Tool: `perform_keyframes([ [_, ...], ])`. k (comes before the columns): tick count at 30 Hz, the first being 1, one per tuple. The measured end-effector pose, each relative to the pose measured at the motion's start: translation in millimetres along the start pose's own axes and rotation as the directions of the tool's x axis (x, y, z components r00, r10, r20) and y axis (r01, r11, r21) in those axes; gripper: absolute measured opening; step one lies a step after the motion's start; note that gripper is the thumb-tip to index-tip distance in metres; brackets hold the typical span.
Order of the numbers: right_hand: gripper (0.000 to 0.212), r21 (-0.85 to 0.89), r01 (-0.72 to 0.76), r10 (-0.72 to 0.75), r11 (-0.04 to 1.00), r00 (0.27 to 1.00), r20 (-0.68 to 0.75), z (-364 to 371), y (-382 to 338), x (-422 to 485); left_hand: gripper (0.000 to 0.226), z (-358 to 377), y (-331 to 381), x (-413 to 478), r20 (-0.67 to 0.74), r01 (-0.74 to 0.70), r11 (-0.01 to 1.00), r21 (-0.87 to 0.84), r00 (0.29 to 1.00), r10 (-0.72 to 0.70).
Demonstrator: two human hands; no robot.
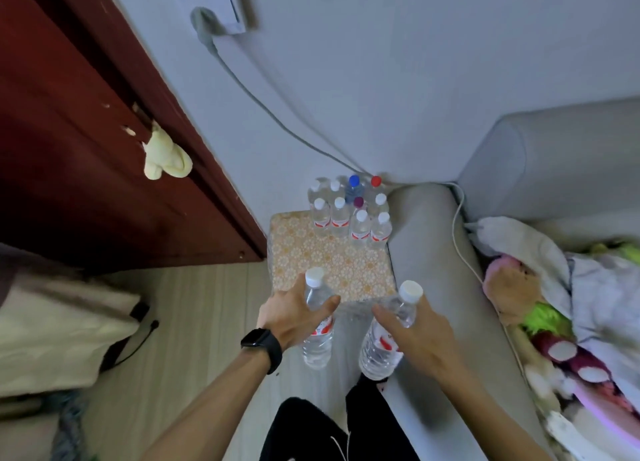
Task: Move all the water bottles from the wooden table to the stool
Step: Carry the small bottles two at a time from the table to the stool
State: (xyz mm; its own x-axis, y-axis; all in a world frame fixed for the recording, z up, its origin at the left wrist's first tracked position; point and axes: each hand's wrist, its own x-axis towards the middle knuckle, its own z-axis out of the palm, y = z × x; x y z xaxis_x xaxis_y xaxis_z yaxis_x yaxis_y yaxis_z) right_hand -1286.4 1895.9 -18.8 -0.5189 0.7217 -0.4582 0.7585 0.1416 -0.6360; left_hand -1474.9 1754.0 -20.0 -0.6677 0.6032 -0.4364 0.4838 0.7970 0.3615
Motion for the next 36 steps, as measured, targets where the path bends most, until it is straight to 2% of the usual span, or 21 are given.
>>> perform_keyframes([
  [3,0.071,-0.111,0.021,-0.009,0.994,0.994,0.106,-5,-6,37,0.068,5,5,29,0.018,0.05,0.998,-0.039,0.999,-0.05],
  [5,0.063,-0.155,0.056,-0.029,0.986,0.984,0.175,-2,-8,56,0.068,11,6,44,0.066,0.074,0.995,-0.069,0.995,-0.07],
  [8,0.047,-0.142,0.106,-0.076,0.984,0.976,0.202,11,-4,89,0.066,25,5,70,0.128,0.101,0.983,-0.154,0.988,-0.081],
  [12,0.038,-0.106,0.067,-0.044,0.992,0.978,0.204,36,2,133,0.053,44,2,108,0.201,0.142,0.914,-0.38,0.977,-0.068],
  [15,0.043,-0.172,0.056,-0.026,0.983,0.985,0.172,59,-3,170,0.048,53,-7,146,0.21,0.159,0.867,-0.472,0.975,-0.065],
  [19,0.04,-0.212,0.019,0.021,0.977,0.982,0.187,84,0,203,0.061,67,-24,184,0.275,0.221,0.83,-0.513,0.958,-0.085],
  [24,0.067,-0.155,-0.065,0.089,0.986,0.984,0.153,119,1,239,0.068,86,-42,230,0.311,0.232,0.839,-0.493,0.947,-0.08],
  [29,0.07,-0.103,-0.108,0.126,0.989,0.972,0.198,149,9,266,0.066,110,-54,253,0.317,0.253,0.837,-0.485,0.943,-0.101],
  [33,0.074,-0.108,-0.104,0.124,0.989,0.972,0.201,164,17,277,0.066,115,-63,261,0.323,0.274,0.817,-0.507,0.94,-0.114],
  [36,0.079,-0.158,-0.04,0.076,0.987,0.971,0.228,165,25,279,0.069,116,-70,261,0.33,0.276,0.827,-0.49,0.937,-0.117],
])
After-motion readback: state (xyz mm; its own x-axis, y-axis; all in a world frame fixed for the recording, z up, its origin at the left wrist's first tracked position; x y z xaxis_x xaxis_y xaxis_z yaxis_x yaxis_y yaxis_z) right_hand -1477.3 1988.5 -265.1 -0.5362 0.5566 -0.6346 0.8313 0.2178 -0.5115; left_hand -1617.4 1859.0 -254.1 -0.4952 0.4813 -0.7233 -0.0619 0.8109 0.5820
